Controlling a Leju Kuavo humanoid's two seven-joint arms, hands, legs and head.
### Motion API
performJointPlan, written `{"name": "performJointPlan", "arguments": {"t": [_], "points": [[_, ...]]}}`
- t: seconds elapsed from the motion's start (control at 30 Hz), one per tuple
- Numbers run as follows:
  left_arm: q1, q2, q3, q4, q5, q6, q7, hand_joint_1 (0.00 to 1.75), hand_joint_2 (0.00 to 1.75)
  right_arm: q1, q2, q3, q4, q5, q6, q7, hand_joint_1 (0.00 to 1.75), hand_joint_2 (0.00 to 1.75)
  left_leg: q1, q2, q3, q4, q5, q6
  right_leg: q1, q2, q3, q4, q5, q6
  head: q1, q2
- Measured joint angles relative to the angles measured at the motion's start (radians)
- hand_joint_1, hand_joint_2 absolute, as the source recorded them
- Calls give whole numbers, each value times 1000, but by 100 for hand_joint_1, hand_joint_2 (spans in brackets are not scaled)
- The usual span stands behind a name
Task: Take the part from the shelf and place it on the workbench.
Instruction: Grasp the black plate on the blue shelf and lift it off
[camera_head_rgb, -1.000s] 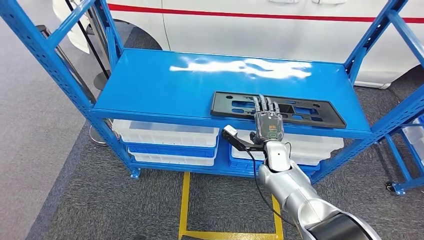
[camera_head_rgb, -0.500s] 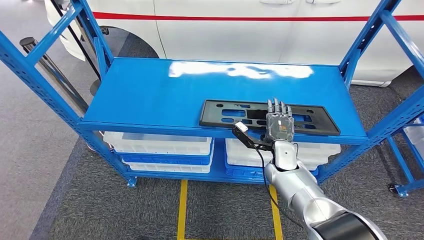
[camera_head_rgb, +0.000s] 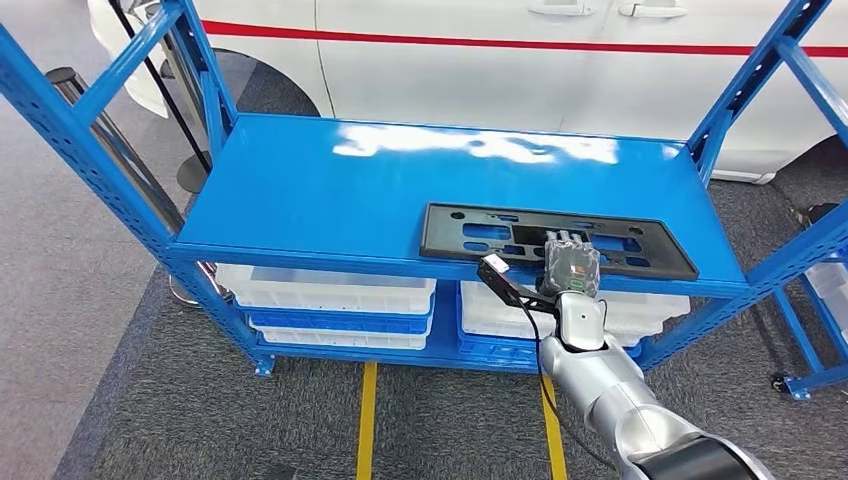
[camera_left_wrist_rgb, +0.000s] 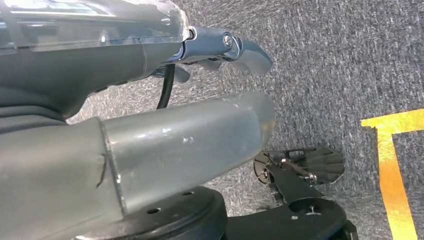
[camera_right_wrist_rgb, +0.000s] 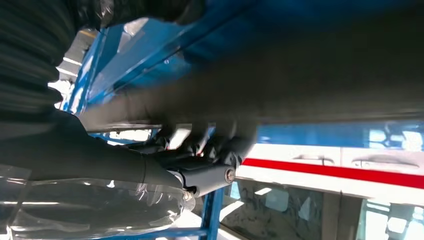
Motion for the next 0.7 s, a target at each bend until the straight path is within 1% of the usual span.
{"name": "performJointPlan", "arguments": {"t": [0.07, 0.17, 0.7], "points": [[0, 0, 0, 0, 0, 0, -1, 0, 0, 5, -1, -5, 0, 0, -1, -3, 169, 175, -1, 0, -1, 0, 1, 1, -1, -1, -1, 0, 1, 5, 0, 0], [0, 0, 1, 0, 0, 0, -2, 0, 0, 9, -1, -9, 0, -1, -3, -7, 169, 175, -1, 0, 0, 0, 1, 1, -1, 0, -1, 0, 2, 9, 0, 0], [1, 0, 1, 0, 0, 0, -3, 0, 0, -5, -3, -26, -1, -1, -7, -9, 171, 175, 2, -2, 1, 0, 4, -2, 3, -3, -1, 3, 1, 11, 0, 0]]}}
